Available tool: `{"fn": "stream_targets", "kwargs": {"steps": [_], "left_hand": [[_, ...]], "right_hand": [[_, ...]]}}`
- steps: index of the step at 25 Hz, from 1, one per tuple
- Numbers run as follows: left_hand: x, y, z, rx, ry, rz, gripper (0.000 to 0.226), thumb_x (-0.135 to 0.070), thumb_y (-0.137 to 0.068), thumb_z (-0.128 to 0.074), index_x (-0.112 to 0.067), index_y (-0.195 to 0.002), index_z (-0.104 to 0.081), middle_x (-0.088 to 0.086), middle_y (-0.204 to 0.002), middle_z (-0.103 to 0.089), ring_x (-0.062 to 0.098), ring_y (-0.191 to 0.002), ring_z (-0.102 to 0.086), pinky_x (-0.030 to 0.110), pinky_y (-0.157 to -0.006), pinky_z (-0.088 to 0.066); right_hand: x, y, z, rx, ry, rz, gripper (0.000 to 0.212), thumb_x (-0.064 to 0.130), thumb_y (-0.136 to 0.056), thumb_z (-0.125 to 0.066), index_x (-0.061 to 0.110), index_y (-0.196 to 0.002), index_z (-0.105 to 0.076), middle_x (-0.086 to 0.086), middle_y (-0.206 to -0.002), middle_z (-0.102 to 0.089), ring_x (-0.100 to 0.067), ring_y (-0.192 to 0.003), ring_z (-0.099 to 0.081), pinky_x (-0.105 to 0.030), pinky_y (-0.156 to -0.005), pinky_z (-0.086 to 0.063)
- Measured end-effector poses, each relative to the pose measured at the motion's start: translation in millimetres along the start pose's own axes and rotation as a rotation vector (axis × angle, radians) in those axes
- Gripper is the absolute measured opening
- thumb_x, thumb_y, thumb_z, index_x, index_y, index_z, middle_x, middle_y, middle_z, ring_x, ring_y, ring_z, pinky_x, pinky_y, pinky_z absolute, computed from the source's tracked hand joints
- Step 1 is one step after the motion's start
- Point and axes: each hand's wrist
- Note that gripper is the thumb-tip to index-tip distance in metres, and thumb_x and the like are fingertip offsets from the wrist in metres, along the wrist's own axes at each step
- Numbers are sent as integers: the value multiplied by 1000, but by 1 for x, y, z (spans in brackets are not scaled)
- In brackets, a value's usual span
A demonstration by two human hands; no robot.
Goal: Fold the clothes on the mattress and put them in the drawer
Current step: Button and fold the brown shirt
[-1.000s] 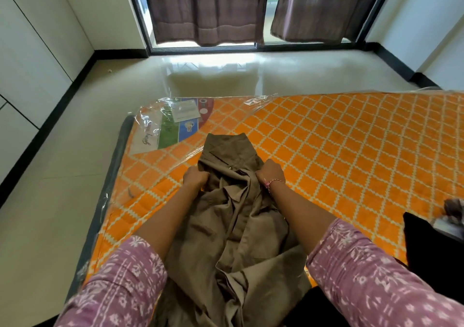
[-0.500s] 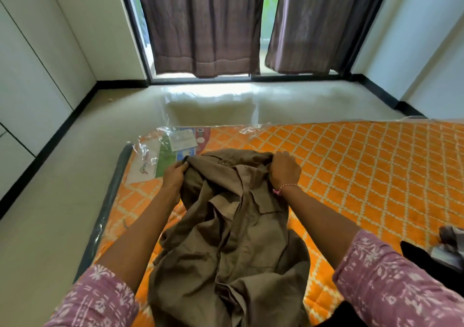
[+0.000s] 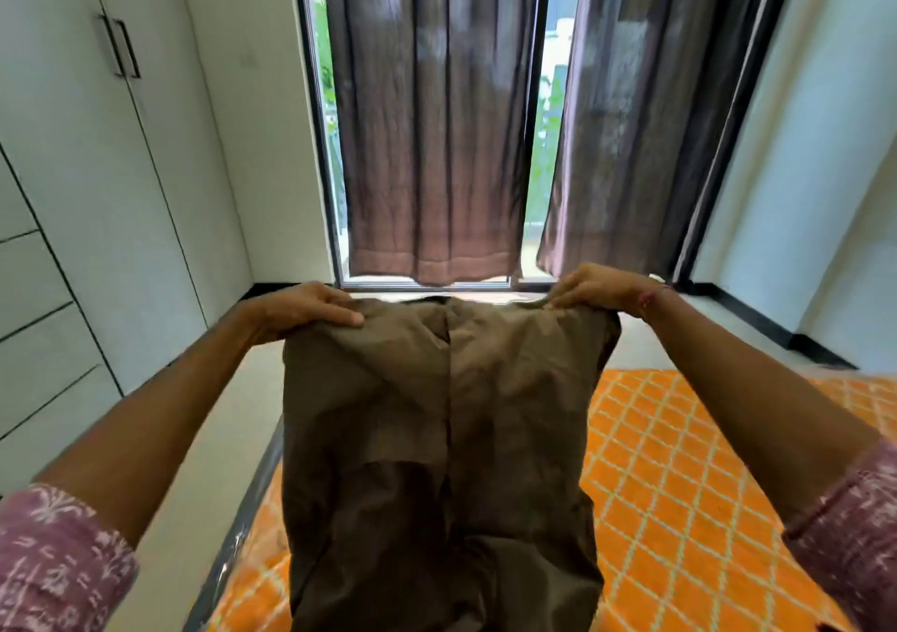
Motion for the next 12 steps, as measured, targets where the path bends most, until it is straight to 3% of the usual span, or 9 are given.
{"fn": "stream_targets", "kwargs": {"steps": [1, 2, 4, 5, 7, 8, 9, 10, 12], "left_hand": [[-10, -2, 3, -31, -254, -13, 25, -29, -81, -70, -4, -80, -70, 10, -77, -65, 20, -72, -61, 25, -66, -48], [-18, -9, 1, -185, -426, -63, 31, -31, -87, -66, -2, -76, -68, 12, -75, -61, 23, -73, -58, 30, -69, -45], [-32, -14, -7, -617, -423, -167, 37, -31, -93, -59, -4, -67, -65, 13, -70, -59, 28, -73, -57, 33, -69, -43], [-35, -13, -6, -657, -262, -207, 33, -28, -93, -59, -5, -70, -66, 13, -71, -61, 28, -74, -59, 31, -67, -44], [-31, -1, -4, -309, 41, -120, 13, -18, -88, -65, -6, -91, -70, 8, -82, -71, 21, -78, -67, 24, -64, -52], [-25, 5, -7, -80, 46, -19, 17, -13, -85, -68, -8, -101, -69, 5, -90, -73, 18, -83, -69, 20, -66, -54], [-18, 9, -12, 82, -134, 74, 23, -11, -84, -69, -9, -107, -67, 5, -100, -72, 19, -91, -69, 21, -71, -55], [-7, 11, -21, 119, -481, 163, 25, -13, -86, -67, -9, -110, -65, 8, -108, -69, 22, -99, -66, 25, -78, -55], [7, 8, -41, -120, -1060, 202, 27, -22, -92, -54, -10, -115, -61, 11, -119, -62, 26, -109, -59, 33, -90, -50]], "right_hand": [[9, -5, 4, -96, 261, 42, 21, 17, -88, -65, 4, -103, -73, -13, -102, -72, -17, -91, -62, -29, -83, -48], [19, -9, 3, -309, 401, 91, 21, 21, -89, -63, 7, -101, -74, -15, -102, -71, -22, -91, -63, -33, -82, -47], [38, -8, 2, -664, 245, 187, 22, 27, -89, -64, 9, -95, -75, -13, -94, -72, -24, -82, -64, -33, -77, -50], [43, -7, 8, -590, 5, 193, 23, 28, -85, -69, 9, -95, -74, -11, -93, -73, -22, -81, -65, -32, -78, -53], [46, 3, 19, -85, -243, -8, 32, 21, -76, -78, 2, -102, -72, -13, -101, -72, -23, -88, -68, -33, -86, -55], [45, 9, 20, 82, -108, -98, 36, 16, -75, -78, -3, -106, -69, -15, -106, -71, -25, -92, -66, -34, -89, -54], [41, 15, 16, 94, 135, -148, 36, 13, -78, -75, -5, -108, -67, -17, -109, -68, -26, -93, -64, -35, -90, -53], [36, 14, 8, -23, 388, -158, 33, 15, -84, -68, -4, -111, -65, -19, -112, -66, -29, -96, -62, -36, -89, -51], [38, 21, -9, -305, 682, -166, 29, 18, -93, -52, 3, -115, -62, -17, -117, -63, -33, -104, -61, -38, -87, -49]]}}
Point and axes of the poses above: each hand's wrist, its own y-axis away from the middle knuckle, its own z-axis out of the back of the hand, x = y × z
